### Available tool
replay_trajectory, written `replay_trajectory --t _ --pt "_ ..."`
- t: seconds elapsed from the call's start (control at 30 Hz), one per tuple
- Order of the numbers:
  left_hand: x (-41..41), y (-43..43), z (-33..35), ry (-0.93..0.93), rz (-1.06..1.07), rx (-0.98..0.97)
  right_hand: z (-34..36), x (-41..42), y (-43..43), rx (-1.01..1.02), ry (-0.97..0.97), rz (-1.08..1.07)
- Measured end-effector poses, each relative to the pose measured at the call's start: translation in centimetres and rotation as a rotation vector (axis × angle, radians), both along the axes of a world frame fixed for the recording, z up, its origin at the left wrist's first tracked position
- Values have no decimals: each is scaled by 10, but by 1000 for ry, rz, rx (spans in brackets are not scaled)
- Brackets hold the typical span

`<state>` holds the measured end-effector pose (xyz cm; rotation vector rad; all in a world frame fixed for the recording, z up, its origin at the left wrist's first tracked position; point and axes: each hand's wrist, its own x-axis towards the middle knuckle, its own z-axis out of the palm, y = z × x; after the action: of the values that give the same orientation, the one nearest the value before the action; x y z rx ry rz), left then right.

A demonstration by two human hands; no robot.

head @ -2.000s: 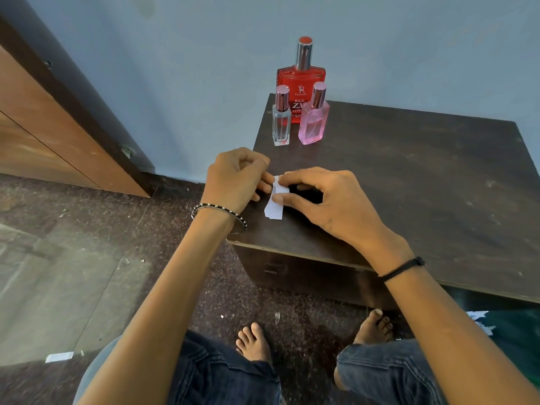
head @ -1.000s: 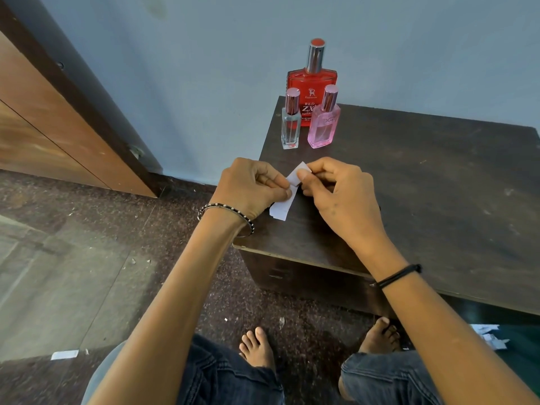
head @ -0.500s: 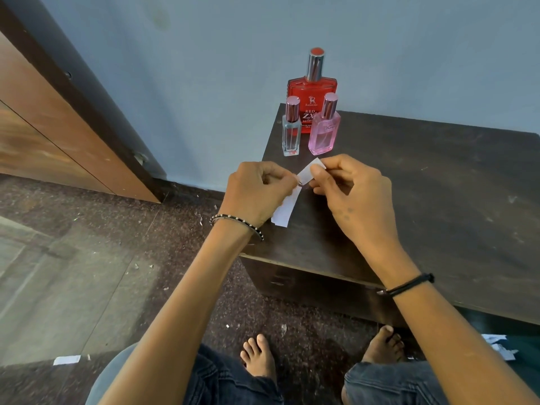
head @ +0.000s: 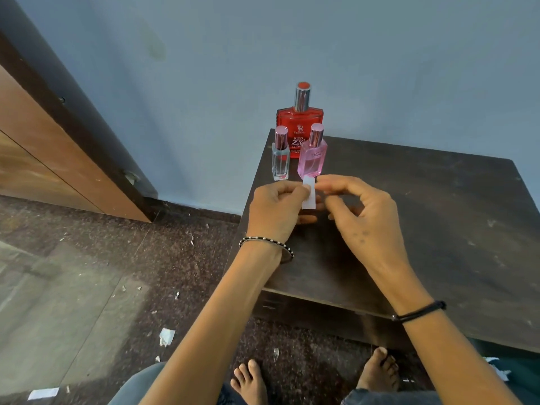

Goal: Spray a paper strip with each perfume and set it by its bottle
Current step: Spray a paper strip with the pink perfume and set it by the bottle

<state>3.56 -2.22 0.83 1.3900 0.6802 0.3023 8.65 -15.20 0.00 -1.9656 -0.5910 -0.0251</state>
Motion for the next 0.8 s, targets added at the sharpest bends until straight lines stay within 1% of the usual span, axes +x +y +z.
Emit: replay_trajectory --t 0.07,0.13,0.23,0.4,0.57,0.7,0.8 --pt "0 -1 -2 11 5 17 1 5 6 13 -33 -96" --pt "-2 -2 -4 15 9 42 3 14 18 -41 -27 -132" --pt "-5 -2 -7 7 -5 91 3 29 41 -142 18 -120" --pt "-2 -2 -10 44 -78 185 -8 42 61 -161 1 -127" --pt "1 -7 -14 53 -89 225 -8 42 49 -189 -32 -124" --pt "6 -11 -12 48 -71 250 -3 28 18 -112 9 -115" --pt "10 -17 -9 36 -62 324 1 14 -10 -18 109 -111"
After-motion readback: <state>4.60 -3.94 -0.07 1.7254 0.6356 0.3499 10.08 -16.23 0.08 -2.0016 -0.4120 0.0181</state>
